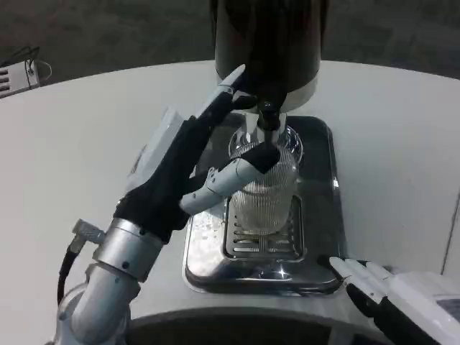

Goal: Grasp the cup under the faucet to collect the drink, then remove the cup.

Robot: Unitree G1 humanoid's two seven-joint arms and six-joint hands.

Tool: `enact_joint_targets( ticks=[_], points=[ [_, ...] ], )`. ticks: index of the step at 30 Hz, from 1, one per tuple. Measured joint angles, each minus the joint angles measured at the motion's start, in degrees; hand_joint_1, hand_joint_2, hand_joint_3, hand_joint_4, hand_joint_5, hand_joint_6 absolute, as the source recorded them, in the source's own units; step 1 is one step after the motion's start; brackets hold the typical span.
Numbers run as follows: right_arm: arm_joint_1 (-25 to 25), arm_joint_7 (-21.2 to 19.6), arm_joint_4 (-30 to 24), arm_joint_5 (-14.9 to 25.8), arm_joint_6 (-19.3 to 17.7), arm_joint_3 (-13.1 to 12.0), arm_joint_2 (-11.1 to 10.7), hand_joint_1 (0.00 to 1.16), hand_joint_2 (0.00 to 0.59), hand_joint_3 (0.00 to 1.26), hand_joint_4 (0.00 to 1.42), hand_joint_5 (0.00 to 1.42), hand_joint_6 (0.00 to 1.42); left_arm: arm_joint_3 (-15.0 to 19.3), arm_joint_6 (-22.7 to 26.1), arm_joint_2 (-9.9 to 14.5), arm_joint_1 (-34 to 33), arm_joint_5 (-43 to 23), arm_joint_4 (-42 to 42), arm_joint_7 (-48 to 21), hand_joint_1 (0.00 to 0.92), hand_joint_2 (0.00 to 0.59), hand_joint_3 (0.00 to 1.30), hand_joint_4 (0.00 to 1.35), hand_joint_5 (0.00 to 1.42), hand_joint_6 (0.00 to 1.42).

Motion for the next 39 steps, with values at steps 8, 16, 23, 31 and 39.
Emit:
enact_joint_targets(
  ticks=[8,16,23,31,39],
  points=[
    [1.1,-0.1,-0.5,0.0,0.0,-0.2,0.0,0.53,0.437,0.00,0.00,0.00,0.00,0.0,0.5,-2.3,-1.6,-0.2,-2.1,-0.8,0.000,0.058,0.11,0.07,0.18,0.28],
    [1.6,-0.1,-0.5,0.0,0.2,-0.3,0.0,0.53,0.437,0.00,0.00,0.00,0.00,0.0,1.6,-3.0,-3.6,-0.2,-2.6,-2.1,0.000,0.060,0.10,0.06,0.18,0.25],
    [1.5,-0.1,-0.5,0.1,0.8,-0.3,0.0,0.53,0.437,0.00,0.00,0.00,0.00,-1.4,2.1,-4.0,-5.2,-0.1,0.1,-3.2,0.000,0.063,0.04,0.00,0.12,0.19],
    [2.1,-0.1,-0.6,0.4,1.2,-1.0,0.0,0.53,0.437,0.00,0.00,0.00,0.00,-2.6,2.1,-4.9,-5.2,-0.1,0.6,-3.2,0.000,0.064,0.02,0.00,0.09,0.17],
    [2.5,-0.1,-0.7,1.3,1.2,-1.9,0.0,0.53,0.436,0.00,0.00,0.00,0.00,-3.6,2.6,-4.3,-5.2,0.1,0.2,-4.4,0.000,0.060,0.02,0.00,0.08,0.16]
  ],
)
